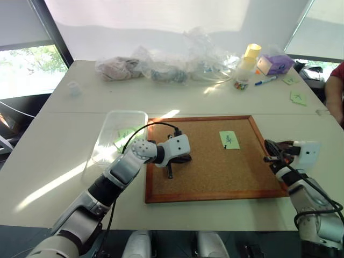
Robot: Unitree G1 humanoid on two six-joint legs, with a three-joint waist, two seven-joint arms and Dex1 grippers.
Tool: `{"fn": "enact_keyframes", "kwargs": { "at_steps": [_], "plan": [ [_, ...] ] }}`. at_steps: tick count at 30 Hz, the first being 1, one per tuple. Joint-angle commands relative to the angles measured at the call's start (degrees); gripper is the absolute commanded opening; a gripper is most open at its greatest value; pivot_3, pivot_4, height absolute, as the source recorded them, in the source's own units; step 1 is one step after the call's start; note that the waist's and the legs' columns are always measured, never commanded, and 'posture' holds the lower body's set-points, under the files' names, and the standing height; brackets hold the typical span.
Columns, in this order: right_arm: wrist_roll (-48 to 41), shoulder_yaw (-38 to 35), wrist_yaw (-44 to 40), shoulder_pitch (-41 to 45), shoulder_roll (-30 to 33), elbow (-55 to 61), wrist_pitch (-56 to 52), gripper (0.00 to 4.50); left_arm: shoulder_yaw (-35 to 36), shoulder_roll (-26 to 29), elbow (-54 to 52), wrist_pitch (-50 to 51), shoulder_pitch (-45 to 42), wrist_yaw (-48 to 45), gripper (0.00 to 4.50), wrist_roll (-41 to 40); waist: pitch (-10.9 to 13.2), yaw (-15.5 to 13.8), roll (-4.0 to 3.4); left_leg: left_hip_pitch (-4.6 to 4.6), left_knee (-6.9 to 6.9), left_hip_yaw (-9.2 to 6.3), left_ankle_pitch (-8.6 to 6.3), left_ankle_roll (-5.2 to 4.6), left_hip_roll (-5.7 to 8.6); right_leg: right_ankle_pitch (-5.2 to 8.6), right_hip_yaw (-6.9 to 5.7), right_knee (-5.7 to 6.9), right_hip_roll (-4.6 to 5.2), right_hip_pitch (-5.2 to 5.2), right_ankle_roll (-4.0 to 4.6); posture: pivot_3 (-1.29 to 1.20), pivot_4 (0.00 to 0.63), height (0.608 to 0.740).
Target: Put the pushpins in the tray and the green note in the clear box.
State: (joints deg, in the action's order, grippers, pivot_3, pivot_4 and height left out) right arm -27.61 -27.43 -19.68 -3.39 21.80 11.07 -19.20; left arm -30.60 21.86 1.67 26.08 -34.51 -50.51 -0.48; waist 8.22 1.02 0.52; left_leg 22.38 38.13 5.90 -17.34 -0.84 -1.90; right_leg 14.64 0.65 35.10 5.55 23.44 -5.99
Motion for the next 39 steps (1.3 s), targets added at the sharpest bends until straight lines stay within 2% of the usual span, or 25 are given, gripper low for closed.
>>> {"fn": "enact_keyframes", "kwargs": {
  "at_steps": [1, 5, 10, 16, 17, 18, 19, 20, 25, 26, 39],
  "plan": [
    [0.5, -3.1, 1.3, 0.2, 2.1, 0.5, 1.2, 0.02, -1.3, 2.2, 4.9, 4.1, 2.2, 0.6, 0.0, 3.7, 0.0, 0.0, 0.0, 0.0, 0.0, 0.0, 0.0, 0.0, 0.0, 0.0, 0.0, 0.0, 0.0, 0.0, 0.0, 0.0, 0.15, 0.74],
    [3.6, -4.9, 3.6, 1.4, 5.5, -4.8, 1.1, 0.02, -1.4, 2.1, 4.8, 4.0, 2.2, 0.6, 0.0, 3.6, 0.0, 0.0, 0.0, 0.0, 0.0, 0.0, 0.0, 0.0, 0.0, 0.0, 0.0, 0.0, 0.0, 0.0, 0.0, 0.0, 0.15, 0.74],
    [5.8, -3.6, 4.0, 3.1, 7.6, -10.6, 0.5, 0.02, -1.4, 1.9, 5.1, 3.9, 2.1, 0.6, 0.0, 3.7, 0.0, 0.0, -0.03, 0.0, -0.02, 0.01, 0.01, -0.01, 0.0, 0.0, 0.0, -0.02, -0.02, 0.0, 0.01, 0.0, 0.15, 0.74],
    [7.3, -2.7, 4.1, 5.4, 7.9, -15.6, 1.0, 0.02, -1.3, 2.1, 4.7, 4.1, 2.3, 0.7, 0.0, 3.7, 0.0, 0.0, -0.04, 0.0, -0.02, 0.01, 0.01, -0.02, 0.01, 0.0, 0.0, -0.03, -0.04, 0.0, 0.01, 0.0, 0.15, 0.74],
    [7.4, -2.7, 4.1, 5.7, 7.8, -16.1, 1.0, 0.6, -1.3, 2.2, 4.6, 4.2, 2.3, 0.6, 0.0, 3.7, 0.0, 0.0, -0.02, 0.0, -0.02, 0.01, 0.01, -0.03, 0.01, 0.0, 0.0, -0.03, -0.05, 0.0, 0.01, 0.0, 0.15, 0.74],
    [7.6, -2.7, 4.1, 5.9, 7.8, -16.5, 1.2, 0.85, -1.3, 2.2, 4.6, 4.2, 2.3, 0.7, 0.0, 3.7, 0.0, 0.0, -0.02, 0.0, -0.02, 0.01, 0.01, -0.03, 0.01, 0.0, 0.0, -0.03, -0.05, 0.0, 0.01, 0.0, 0.15, 0.74],
    [7.6, -2.8, 4.1, 6.0, 7.8, -16.9, 1.2, 1.49, -1.3, 2.3, 4.5, 4.2, 2.4, 0.7, 0.0, 3.7, 0.0, 0.0, -0.03, 0.0, -0.02, 0.01, 0.01, -0.03, 0.01, 0.0, 0.0, -0.03, -0.05, 0.0, 0.01, 0.0, 0.15, 0.74],
    [7.8, -2.8, 4.3, 6.1, 7.8, -17.1, 1.1, 1.77, -1.2, 2.3, 4.4, 4.3, 2.4, 0.7, 0.0, 3.7, 0.0, 0.0, -0.03, 0.0, -0.02, 0.01, 0.02, -0.03, 0.01, 0.0, 0.0, -0.03, -0.06, 0.0, 0.01, 0.0, 0.15, 0.74],
    [8.2, -3.0, 4.5, 6.0, 7.7, -17.7, 1.4, 4.16, -1.1, 2.4, 3.9, 4.5, 2.7, 0.7, 0.0, 3.6, 0.0, 0.0, -0.01, 0.0, -0.02, 0.01, 0.02, -0.03, 0.01, 0.01, -0.01, -0.03, -0.08, -0.01, 0.0, 0.0, 0.15, 0.74],
    [8.2, -3.1, 4.5, 6.0, 7.6, -17.6, 1.4, 4.49, -1.1, 2.5, 3.9, 4.5, 2.8, 0.7, 0.0, 3.6, 0.0, 0.0, -0.01, 0.0, -0.02, 0.02, 0.02, -0.03, 0.01, 0.01, -0.01, -0.03, -0.08, -0.01, 0.0, 0.0, 0.15, 0.74],
    [4.3, -4.3, 2.2, 5.5, 6.6, -12.8, 2.6, 4.49, -1.2, 2.1, 3.7, 4.6, 2.9, 0.8, 0.0, 3.6, 0.0, 0.1, -0.01, 0.0, -0.02, 0.01, 0.02, -0.04, 0.01, 0.01, -0.01, -0.03, -0.11, -0.01, 0.0, 0.0, 0.15, 0.74]
  ]
}}
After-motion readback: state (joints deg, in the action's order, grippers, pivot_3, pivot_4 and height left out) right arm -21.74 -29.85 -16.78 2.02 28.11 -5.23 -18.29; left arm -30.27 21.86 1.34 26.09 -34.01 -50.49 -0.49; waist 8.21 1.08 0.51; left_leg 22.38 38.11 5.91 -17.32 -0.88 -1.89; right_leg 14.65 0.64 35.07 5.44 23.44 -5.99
